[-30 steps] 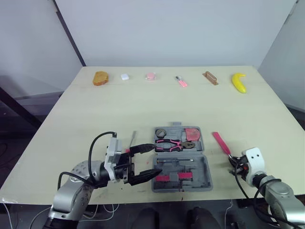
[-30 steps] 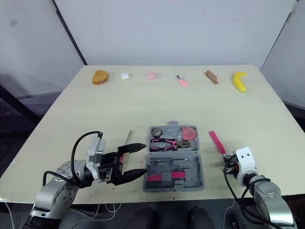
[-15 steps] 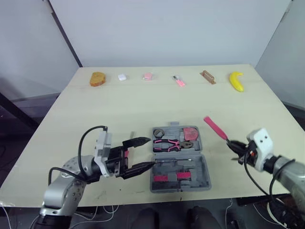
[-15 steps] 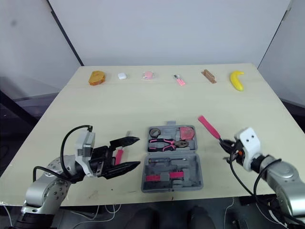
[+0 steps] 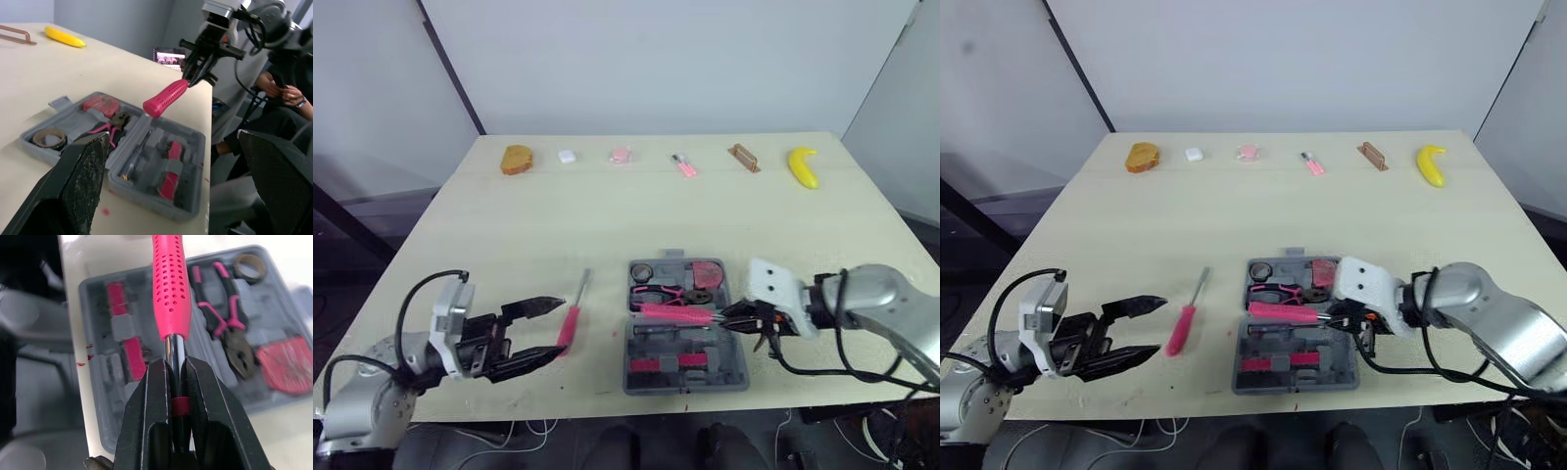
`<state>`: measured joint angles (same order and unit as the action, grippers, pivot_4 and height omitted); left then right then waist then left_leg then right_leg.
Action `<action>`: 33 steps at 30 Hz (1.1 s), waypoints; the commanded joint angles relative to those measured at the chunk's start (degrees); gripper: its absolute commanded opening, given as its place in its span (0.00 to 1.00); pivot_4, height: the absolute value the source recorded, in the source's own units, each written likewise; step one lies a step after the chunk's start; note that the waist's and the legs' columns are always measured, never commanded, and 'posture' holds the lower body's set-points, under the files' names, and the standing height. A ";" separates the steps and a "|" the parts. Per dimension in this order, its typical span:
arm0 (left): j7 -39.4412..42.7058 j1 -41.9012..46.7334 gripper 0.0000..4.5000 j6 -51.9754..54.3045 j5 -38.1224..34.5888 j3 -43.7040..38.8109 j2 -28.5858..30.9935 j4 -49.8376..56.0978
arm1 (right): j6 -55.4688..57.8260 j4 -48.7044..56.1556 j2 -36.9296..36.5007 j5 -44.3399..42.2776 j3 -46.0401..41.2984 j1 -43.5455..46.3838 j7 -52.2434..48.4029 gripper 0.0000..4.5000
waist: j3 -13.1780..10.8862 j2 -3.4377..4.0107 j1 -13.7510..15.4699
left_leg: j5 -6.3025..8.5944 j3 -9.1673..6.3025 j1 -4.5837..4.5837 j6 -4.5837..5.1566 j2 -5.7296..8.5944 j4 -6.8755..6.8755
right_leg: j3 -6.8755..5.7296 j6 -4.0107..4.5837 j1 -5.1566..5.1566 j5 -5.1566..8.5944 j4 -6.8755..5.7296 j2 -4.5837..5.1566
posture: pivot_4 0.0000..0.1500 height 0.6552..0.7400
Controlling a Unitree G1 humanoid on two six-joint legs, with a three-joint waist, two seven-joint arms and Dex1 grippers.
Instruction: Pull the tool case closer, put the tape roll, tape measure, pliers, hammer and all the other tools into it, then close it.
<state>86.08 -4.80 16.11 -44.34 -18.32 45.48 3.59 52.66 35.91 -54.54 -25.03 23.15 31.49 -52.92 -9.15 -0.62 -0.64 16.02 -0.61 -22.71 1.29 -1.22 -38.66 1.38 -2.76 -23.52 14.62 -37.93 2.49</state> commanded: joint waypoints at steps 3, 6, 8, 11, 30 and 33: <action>-0.93 -0.61 1.00 1.93 -1.17 -1.35 1.46 5.50 | 0.72 -3.72 3.38 5.40 7.55 6.92 -2.40 0.02 | -0.01 -0.01 -0.12 | 0.00 0.02 -0.04 0.00 0.02 0.00 | -0.01 -0.01 -0.03 -0.01 -0.01 0.08 | 1.00 1.00; -2.34 -0.77 1.00 3.45 -1.41 -1.32 1.54 7.89 | 2.11 -4.65 5.12 6.71 9.88 9.19 -2.95 0.02 | -0.02 -0.01 -0.15 | 0.00 0.01 -0.05 0.00 0.03 0.00 | -0.06 -0.01 -0.04 -0.02 -0.02 0.13 | 1.00 1.00; -2.87 -0.47 1.00 4.28 -1.24 -1.18 1.82 8.53 | 3.33 -4.74 5.82 7.57 11.33 10.55 -3.39 0.02 | -0.02 -0.01 -0.13 | 0.00 -0.02 -0.05 0.00 0.03 0.00 | -0.10 -0.01 -0.04 -0.02 -0.03 0.13 | 1.00 1.00; -2.83 0.26 1.00 4.88 -0.89 -0.95 2.17 8.18 | 4.40 -5.02 6.64 8.72 12.95 11.77 -3.75 0.02 | -0.02 -0.01 -0.14 | 0.00 -0.03 -0.05 0.00 0.03 0.00 | -0.11 -0.01 -0.04 -0.02 -0.03 0.13 | 1.00 1.00; 3.72 4.07 1.00 -2.57 5.64 3.43 3.16 3.15 | 0.70 -12.78 11.91 18.36 22.60 10.70 -3.09 0.02 | -0.02 0.00 -0.34 | 0.00 -0.01 -0.04 0.00 0.06 0.01 | -0.13 0.00 -0.07 -0.02 -0.06 0.12 | 1.00 1.00; 3.78 4.01 1.00 -3.67 5.86 3.59 2.82 2.35 | -0.53 -14.18 13.24 19.83 23.38 10.25 -3.38 0.02 | -0.02 0.00 -0.38 | 0.00 -0.01 -0.03 0.00 0.05 0.01 | -0.13 0.00 -0.07 -0.02 -0.07 0.10 | 1.00 1.00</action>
<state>88.04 -0.74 13.65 -38.37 -14.48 48.15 5.77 53.24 21.24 -41.63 -6.09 46.50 41.86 -56.28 -9.17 -0.62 -1.03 16.02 -0.62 -22.75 1.29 -1.17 -38.65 1.25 -2.76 -23.59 14.60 -37.99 2.59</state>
